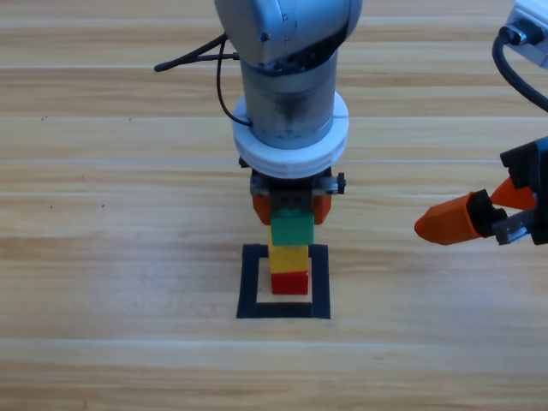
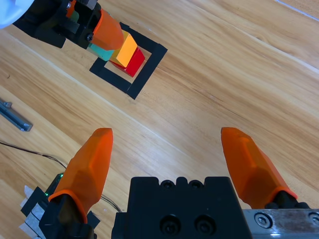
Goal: Stack the blocks in the rectangular block: red at the bottom, yellow in the middle, green on top
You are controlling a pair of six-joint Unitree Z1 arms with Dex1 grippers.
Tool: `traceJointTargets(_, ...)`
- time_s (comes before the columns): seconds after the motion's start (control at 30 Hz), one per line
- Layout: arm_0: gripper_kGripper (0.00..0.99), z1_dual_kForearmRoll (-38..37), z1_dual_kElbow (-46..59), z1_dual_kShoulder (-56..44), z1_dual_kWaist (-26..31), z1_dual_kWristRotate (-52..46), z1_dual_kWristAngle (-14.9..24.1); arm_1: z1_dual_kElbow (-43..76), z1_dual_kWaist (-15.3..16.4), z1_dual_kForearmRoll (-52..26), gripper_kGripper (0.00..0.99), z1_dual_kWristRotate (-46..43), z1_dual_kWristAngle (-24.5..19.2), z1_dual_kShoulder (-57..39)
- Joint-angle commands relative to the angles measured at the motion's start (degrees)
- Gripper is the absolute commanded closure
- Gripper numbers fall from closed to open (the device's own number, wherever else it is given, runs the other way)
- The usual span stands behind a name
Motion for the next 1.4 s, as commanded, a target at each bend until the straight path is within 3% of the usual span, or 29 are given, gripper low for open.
traceJointTargets(0.03, 0.990, 0.3, -0.6, 3.3, -1.1, 1.1, 1.6, 0.3, -1.6, -0.5, 0.033, 0.3, -0.8, 3.6)
traceJointTargets(1.4, 0.990, 0.0, -0.2, 5.2, 0.2, 1.4, 2.3, 0.1, -1.6, -0.6, 0.033, 0.6, -0.7, 4.9)
